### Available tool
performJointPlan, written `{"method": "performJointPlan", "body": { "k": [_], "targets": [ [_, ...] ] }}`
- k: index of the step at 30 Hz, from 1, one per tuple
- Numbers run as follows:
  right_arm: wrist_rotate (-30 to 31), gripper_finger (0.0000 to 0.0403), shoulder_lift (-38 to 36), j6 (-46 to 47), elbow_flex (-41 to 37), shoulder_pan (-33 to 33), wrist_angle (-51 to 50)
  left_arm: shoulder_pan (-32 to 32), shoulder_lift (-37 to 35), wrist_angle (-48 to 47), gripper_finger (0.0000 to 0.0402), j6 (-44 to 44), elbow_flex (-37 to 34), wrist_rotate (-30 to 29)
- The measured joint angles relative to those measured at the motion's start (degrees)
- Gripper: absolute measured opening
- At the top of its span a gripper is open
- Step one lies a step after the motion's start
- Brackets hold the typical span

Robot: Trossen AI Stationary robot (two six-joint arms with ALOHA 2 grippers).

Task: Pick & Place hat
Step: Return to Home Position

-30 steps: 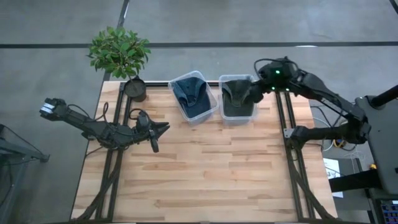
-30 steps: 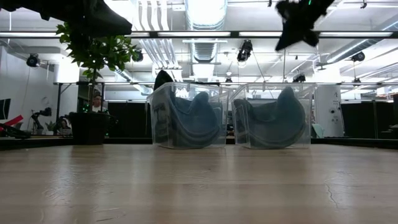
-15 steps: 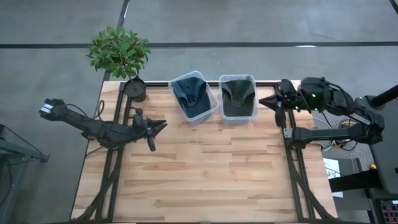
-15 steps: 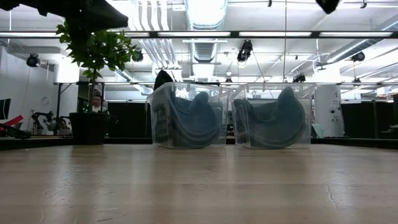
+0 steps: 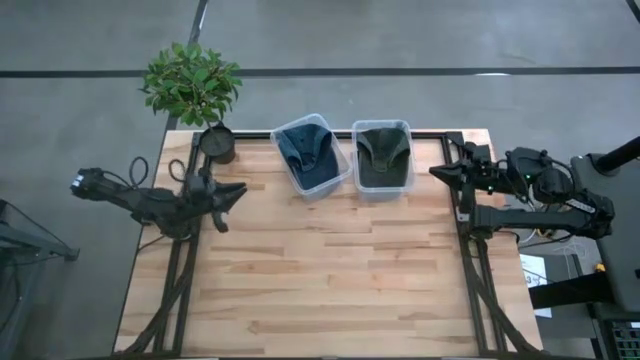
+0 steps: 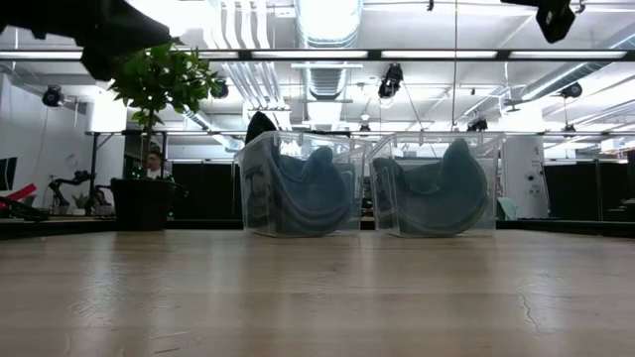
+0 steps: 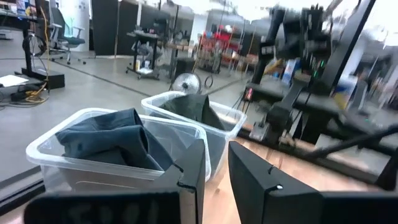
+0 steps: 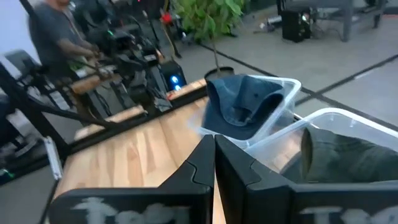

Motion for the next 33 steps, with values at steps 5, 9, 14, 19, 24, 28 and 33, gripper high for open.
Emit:
{"method": "performJointPlan", "body": {
  "k": [5,9,14,19,24,28,33],
  "targets": [
    [-0.2,0.0008,-6.4,0.6,-4.4,0.0,2.2,0.0,-8.1,1.4,0.0064,-0.2,-5.3,-0.1],
    [-0.3,0.0009,-11.3,0.8,-5.1,0.0,0.6,0.0,-13.7,0.4,0.0064,-0.1,-8.7,-0.1],
    [-0.3,0.0009,-16.9,7.6,-5.2,0.0,-2.1,0.0,-18.9,0.6,0.0064,-0.3,-11.7,-0.9],
    [-9.2,0.0009,-21.8,7.9,-6.8,0.0,-1.5,0.0,-20.5,0.4,0.0064,-0.5,-14.1,-1.6],
    [-16.2,0.0009,-24.8,2.7,-13.8,0.0,8.3,0.0,-20.2,0.3,0.0064,-7.9,-15.9,-1.6],
    [-16.1,0.0009,-24.7,0.1,-20.9,0.0,14.7,0.0,-20.3,0.1,0.0064,-5.4,-16.7,0.4],
    [-15.9,0.0009,-24.5,-0.5,-28.4,0.0,20.0,0.0,-20.5,0.8,0.0064,-1.2,-17.3,8.2]
  ]
}}
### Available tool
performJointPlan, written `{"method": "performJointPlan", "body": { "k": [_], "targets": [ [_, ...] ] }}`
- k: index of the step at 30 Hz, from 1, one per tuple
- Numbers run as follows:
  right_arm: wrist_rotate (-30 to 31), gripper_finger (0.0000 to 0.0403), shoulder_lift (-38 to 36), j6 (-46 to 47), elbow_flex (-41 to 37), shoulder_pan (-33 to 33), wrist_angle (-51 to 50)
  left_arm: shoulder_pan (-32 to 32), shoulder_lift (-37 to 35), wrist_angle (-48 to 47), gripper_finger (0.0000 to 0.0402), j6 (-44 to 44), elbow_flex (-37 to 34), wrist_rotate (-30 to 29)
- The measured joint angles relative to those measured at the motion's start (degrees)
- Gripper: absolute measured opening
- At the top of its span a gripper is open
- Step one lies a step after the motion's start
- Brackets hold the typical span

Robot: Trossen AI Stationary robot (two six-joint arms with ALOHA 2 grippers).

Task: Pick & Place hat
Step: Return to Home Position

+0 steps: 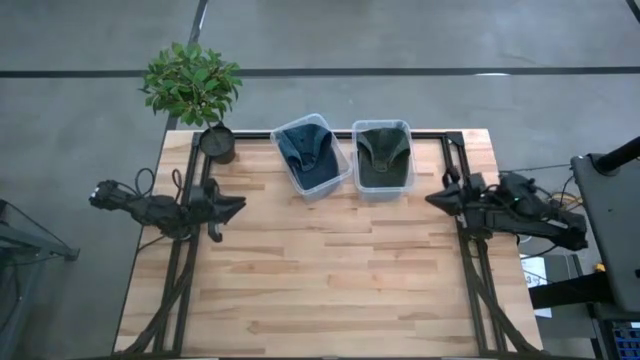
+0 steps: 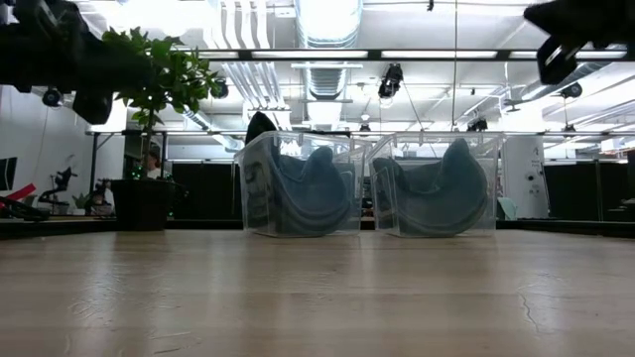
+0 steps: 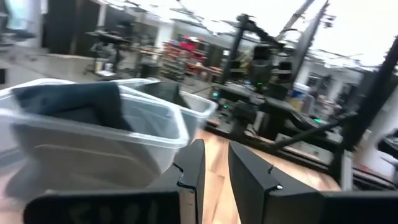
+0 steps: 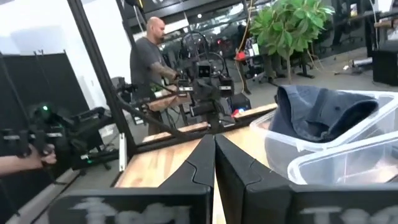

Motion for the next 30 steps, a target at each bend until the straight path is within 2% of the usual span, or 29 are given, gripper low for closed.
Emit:
{"method": "performJointPlan", "body": {
  "k": [6,11,15,24,30],
  "targets": [
    [-0.2,0.0009,-0.4,-1.8,-8.7,0.0,10.6,0.0,0.0,0.6,0.0064,4.2,-1.1,2.4],
    [-0.8,0.0009,-0.4,0.4,-13.0,0.0,12.6,0.0,0.0,2.5,0.0064,4.6,-2.8,2.8],
    [-1.1,0.0009,-0.4,-0.6,-13.9,0.0,12.6,0.1,0.0,5.0,0.0064,6.5,-3.3,3.6],
    [-8.4,0.0009,-0.4,-5.7,-13.6,0.0,13.1,1.9,0.0,4.2,0.0064,8.6,-3.8,6.6],
    [-8.6,0.0009,-0.4,-8.8,-14.5,0.0,13.0,3.5,0.0,2.4,0.0064,8.7,-3.8,12.2]
  ]
}}
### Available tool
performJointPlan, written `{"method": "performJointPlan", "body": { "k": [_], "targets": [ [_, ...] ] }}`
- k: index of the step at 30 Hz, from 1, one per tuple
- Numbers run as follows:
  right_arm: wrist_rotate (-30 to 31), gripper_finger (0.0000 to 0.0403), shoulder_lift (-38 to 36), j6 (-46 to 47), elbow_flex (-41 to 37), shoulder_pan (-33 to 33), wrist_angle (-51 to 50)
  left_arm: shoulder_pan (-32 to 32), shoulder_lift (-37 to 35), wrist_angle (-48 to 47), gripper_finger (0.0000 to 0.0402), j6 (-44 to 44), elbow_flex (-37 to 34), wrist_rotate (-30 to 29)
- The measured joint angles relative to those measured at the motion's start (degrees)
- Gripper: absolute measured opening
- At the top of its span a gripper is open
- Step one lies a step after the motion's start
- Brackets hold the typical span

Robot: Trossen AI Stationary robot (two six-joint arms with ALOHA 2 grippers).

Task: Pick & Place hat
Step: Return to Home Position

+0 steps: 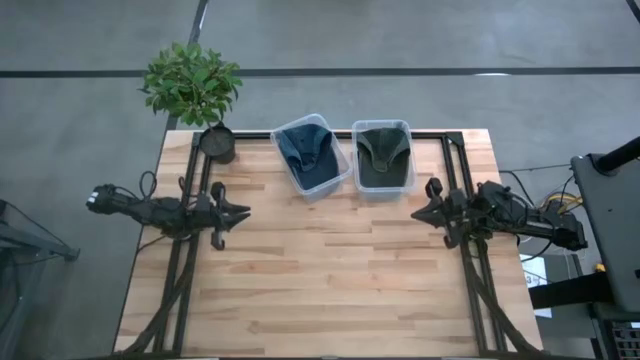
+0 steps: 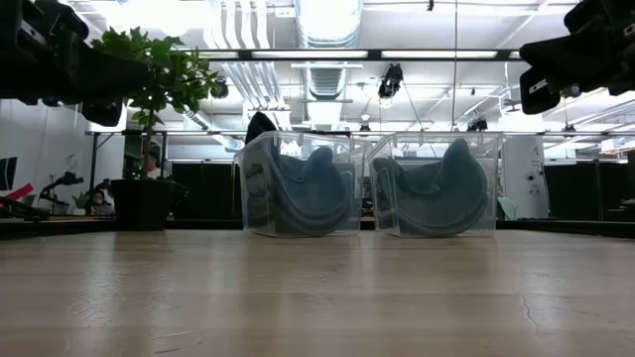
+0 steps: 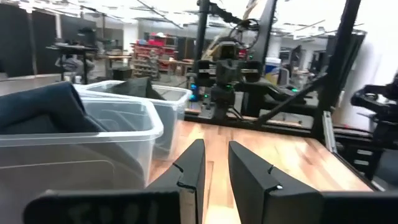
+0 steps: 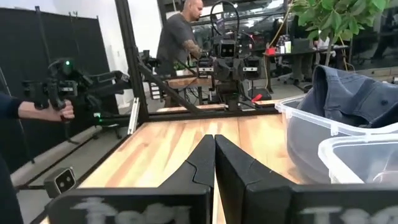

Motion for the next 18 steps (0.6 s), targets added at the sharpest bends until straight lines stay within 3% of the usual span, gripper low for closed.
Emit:
{"method": "performJointPlan", "body": {
  "k": [8,18],
  "targets": [
    [-0.3,0.0009,0.0,-7.0,-3.3,0.0,4.4,0.3,0.0,-0.8,0.0064,0.5,0.0,1.3],
    [-0.4,0.0009,0.1,-8.6,-4.3,0.0,3.9,0.3,0.4,-1.2,0.0064,0.2,0.0,1.1]
  ]
}}
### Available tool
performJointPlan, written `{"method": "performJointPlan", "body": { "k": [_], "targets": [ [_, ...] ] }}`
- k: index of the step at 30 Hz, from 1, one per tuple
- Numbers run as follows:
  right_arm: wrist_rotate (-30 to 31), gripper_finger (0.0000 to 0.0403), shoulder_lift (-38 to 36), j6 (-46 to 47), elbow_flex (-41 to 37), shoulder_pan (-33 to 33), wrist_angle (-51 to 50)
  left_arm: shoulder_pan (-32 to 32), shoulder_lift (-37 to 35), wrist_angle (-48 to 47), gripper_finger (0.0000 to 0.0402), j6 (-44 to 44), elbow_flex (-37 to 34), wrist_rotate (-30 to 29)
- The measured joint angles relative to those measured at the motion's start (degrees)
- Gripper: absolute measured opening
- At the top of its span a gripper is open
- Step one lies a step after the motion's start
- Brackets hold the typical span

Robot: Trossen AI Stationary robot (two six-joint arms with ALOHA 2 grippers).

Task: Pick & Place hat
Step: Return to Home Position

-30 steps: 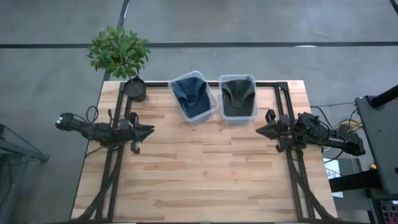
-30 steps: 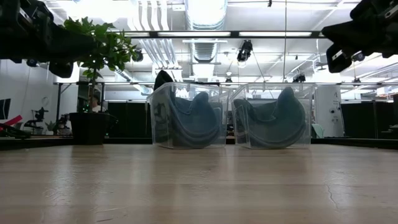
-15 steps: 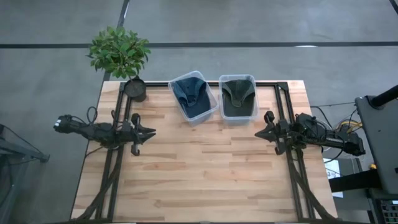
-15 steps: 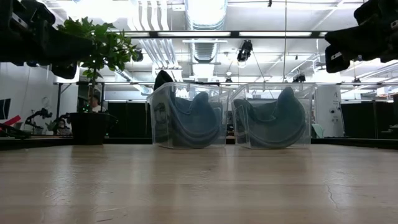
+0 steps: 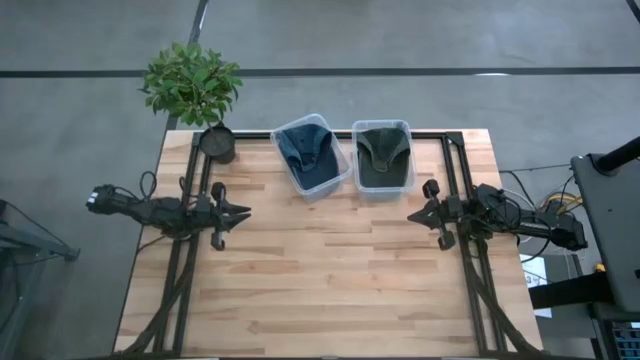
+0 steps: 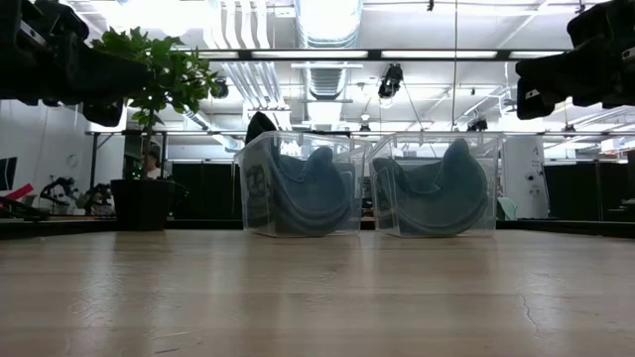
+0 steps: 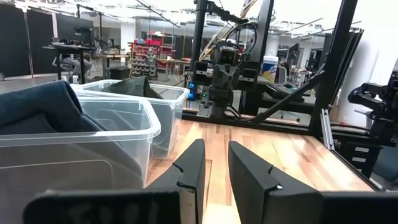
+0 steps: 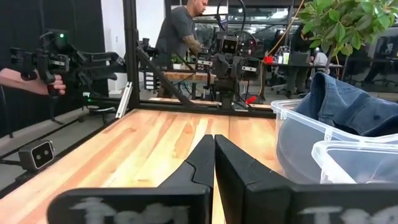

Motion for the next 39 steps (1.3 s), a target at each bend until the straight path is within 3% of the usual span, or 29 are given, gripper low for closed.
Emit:
{"method": "performJointPlan", "body": {
  "k": [39],
  "targets": [
    [1.5,0.0009,0.8,1.9,0.0,0.0,-0.2,0.0,0.4,-0.1,0.0064,-0.8,-0.1,-0.2]
  ]
}}
